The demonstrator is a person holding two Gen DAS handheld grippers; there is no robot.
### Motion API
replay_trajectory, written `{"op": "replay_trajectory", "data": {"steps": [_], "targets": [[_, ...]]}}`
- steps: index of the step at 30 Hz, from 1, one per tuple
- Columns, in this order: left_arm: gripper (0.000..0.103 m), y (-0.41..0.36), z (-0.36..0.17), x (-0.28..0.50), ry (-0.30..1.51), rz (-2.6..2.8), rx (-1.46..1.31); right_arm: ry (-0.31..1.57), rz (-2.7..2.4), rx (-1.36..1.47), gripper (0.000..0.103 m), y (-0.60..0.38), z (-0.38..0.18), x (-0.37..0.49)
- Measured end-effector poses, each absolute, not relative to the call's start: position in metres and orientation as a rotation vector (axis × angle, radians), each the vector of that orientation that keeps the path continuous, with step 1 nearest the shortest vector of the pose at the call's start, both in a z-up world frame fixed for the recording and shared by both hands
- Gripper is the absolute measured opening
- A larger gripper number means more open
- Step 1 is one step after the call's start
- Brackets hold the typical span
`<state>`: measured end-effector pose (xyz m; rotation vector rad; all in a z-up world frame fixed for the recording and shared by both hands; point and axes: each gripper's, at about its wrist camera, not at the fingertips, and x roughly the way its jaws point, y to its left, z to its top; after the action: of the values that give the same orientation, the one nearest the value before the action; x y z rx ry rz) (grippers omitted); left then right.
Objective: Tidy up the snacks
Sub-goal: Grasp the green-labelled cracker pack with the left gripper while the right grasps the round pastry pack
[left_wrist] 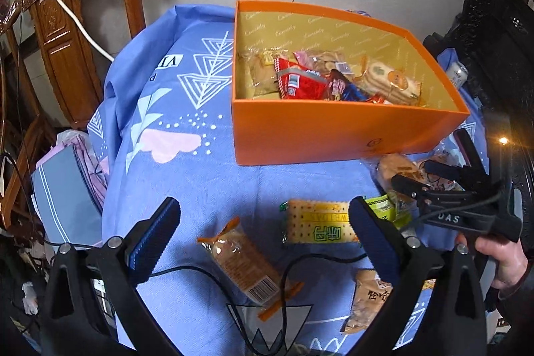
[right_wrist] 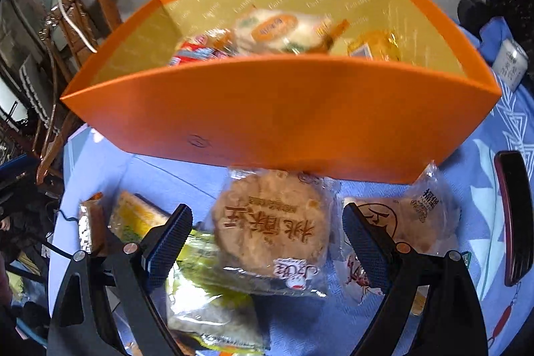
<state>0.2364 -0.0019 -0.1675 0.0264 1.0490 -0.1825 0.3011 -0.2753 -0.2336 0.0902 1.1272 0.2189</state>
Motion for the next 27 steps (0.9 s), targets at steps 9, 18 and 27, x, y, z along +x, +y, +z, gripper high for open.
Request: {"op": "replay_trajectory", "data": {"steps": [9, 18, 27], "targets": [[0.099, -0.003, -0.174, 0.238, 1.07, -0.182, 0.028, 1.148, 0.201, 0.072, 0.091, -0.268, -0.24, 0.307], [0.099, -0.004, -0.179, 0.243, 1.077, -0.183, 0.044, 1.135, 0.214, 0.038, 0.077, -0.272, -0.233, 0.29], [0.099, -0.034, -0.208, 0.259, 1.071, -0.324, 0.207, 1.07, 0.27, 0.128, 0.077, -0.299, -0.193, 0.222]]}}
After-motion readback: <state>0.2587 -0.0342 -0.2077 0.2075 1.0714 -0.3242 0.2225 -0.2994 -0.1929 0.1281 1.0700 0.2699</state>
